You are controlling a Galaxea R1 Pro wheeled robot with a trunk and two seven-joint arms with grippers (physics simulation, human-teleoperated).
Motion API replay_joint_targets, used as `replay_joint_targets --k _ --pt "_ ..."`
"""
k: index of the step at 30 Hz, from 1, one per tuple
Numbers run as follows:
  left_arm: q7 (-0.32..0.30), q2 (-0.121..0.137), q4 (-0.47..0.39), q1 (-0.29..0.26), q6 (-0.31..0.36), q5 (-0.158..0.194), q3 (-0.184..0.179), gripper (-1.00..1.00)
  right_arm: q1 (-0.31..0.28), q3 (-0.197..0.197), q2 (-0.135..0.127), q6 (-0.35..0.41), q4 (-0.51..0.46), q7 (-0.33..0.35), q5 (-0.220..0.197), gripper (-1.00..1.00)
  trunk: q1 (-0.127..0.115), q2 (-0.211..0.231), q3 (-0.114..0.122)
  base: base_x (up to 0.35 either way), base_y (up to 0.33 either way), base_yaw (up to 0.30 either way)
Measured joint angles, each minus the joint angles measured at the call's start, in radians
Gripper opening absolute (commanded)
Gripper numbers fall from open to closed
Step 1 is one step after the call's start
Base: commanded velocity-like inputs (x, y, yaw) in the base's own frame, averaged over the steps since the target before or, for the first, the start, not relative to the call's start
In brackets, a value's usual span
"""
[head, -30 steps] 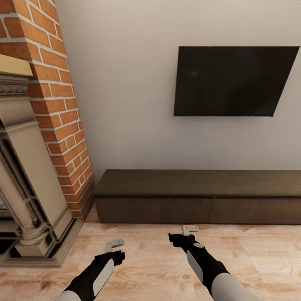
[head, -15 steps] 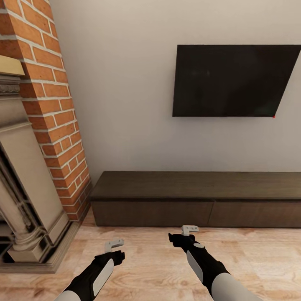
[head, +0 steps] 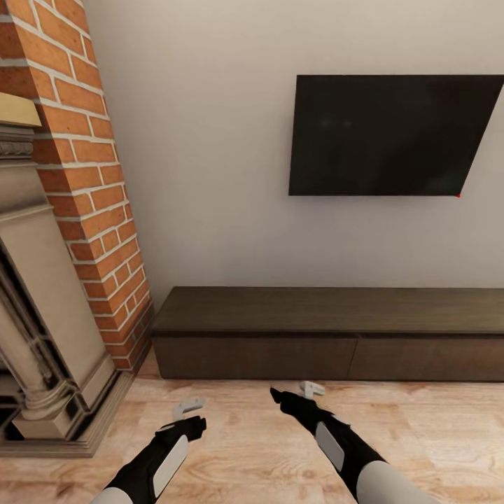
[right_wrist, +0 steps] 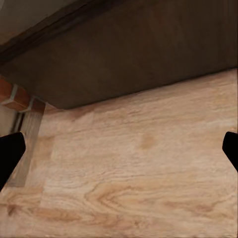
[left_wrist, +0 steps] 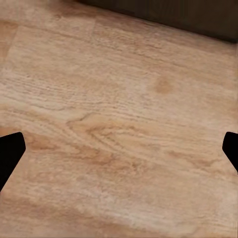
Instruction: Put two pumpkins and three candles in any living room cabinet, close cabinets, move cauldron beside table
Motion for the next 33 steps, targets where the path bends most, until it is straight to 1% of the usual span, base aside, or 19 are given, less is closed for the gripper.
replay_joint_targets --k 1,3,5,7,9,11,13,15,16,17,19,20,21,22,25,26,31,32,33 --pt "-0.007 0.002 -0.003 0.0 -0.001 0.0 0.001 1.0 0.0 -0.001 -0.004 -0.002 0.021 0.021 -0.026 1.0 0.0 0.0 0.0 0.0 0.0 0.0" --pt "-0.051 0.006 -0.011 0.0 0.001 0.0 0.004 1.0 0.0 -0.004 -0.009 -0.017 0.05 0.043 -0.058 1.0 0.0 0.0 0.0 0.0 0.0 0.0" --pt "-0.138 0.021 -0.028 0.002 0.009 0.0 0.005 1.0 0.0 -0.006 -0.014 -0.041 0.064 0.052 -0.073 1.0 0.0 0.0 0.0 0.0 0.0 0.0" --pt "-0.252 0.054 -0.054 0.003 0.047 0.002 0.006 1.0 0.0 -0.006 -0.021 -0.056 0.069 0.056 -0.08 1.0 0.0 0.0 0.0 0.0 0.0 0.0" --pt "-0.367 0.089 -0.085 0.004 0.131 0.015 0.015 1.0 0.0 -0.007 -0.03 -0.062 0.074 0.057 -0.084 1.0 0.0 0.0 0.0 0.0 0.0 0.0" --pt "-0.492 0.13 -0.117 0.004 0.228 0.045 0.047 1.0 0.0 -0.008 -0.046 -0.064 0.091 0.058 -0.102 1.0 0.0 0.0 0.0 0.0 0.0 0.0" --pt "-0.609 0.172 -0.161 0.004 0.319 0.082 0.084 1.0 0.0 -0.007 -0.06 -0.066 0.106 0.065 -0.159 1.0 0.0 0.0 0.0 0.0 0.0 0.0" --pt "-0.706 0.209 -0.217 0.004 0.411 0.105 0.105 1.0 0.0 -0.006 -0.074 -0.067 0.116 0.076 -0.228 1.0 0.0 0.0 0.0 0.0 0.0 0.0" --pt "-0.749 0.226 -0.245 0.005 0.459 0.112 0.11 1.0 0.0 -0.006 -0.079 -0.067 0.119 0.086 -0.256 1.0 0.0 0.0 0.0 0.0 0.0 0.0" --pt "-0.788 0.239 -0.272 0.005 0.506 0.117 0.114 1.0 0.0 -0.005 -0.083 -0.067 0.122 0.102 -0.275 1.0 0.0 0.0 0.0 0.0 0.0 0.0" --pt "-0.869 0.258 -0.317 0.005 0.585 0.123 0.12 1.0 0.0 -0.006 -0.087 -0.069 0.135 0.156 -0.297 1.0 0.0 0.0 0.0 0.0 0.0 0.0" --pt "-0.91 0.265 -0.332 0.005 0.615 0.124 0.125 1.0 0.0 -0.006 -0.089 -0.073 0.143 0.187 -0.305 1.0 0.0 0.0 0.0 0.0 0.0 0.0" --pt "-0.969 0.272 -0.345 0.005 0.65 0.125 0.136 1.0 0.0 -0.006 -0.096 -0.082 0.159 0.229 -0.323 1.0 0.0 0.0 0.0 0.0 0.0 0.0" --pt "-1.007 0.275 -0.349 0.005 0.669 0.125 0.144 1.0 0.0 -0.007 -0.101 -0.091 0.171 0.252 -0.342 1.0 0.0 0.0 0.0 0.0 0.0 0.0" --pt "-1.106 0.278 -0.352 0.005 0.708 0.126 0.163 1.0 0.0 -0.006 -0.108 -0.108 0.193 0.286 -0.397 1.0 0.0 0.0 0.0 0.0 0.0 0.0" --pt "-1.133 0.278 -0.352 0.004 0.714 0.126 0.165 1.0 0.0 -0.005 -0.109 -0.108 0.196 0.291 -0.406 1.0 0.0 0.0 0.0 0.0 0.0 0.0" --pt "-1.235 0.276 -0.352 0.004 0.724 0.127 0.166 1.0 0.0 -0.007 -0.11 -0.122 0.195 0.284 -0.421 1.0 0.0 0.0 0.0 0.0 0.0 0.0" --pt "-1.252 0.276 -0.352 0.004 0.725 0.127 0.166 1.0 0.0 -0.009 -0.111 -0.119 0.192 0.289 -0.427 1.0 0.0 0.0 0.0 0.0 0.0 0.0" --pt "-1.267 0.276 -0.351 0.004 0.726 0.127 0.166 1.0 0.0 -0.012 -0.111 -0.115 0.19 0.297 -0.445 1.0 0.0 0.0 0.0 0.0 0.0 0.0"
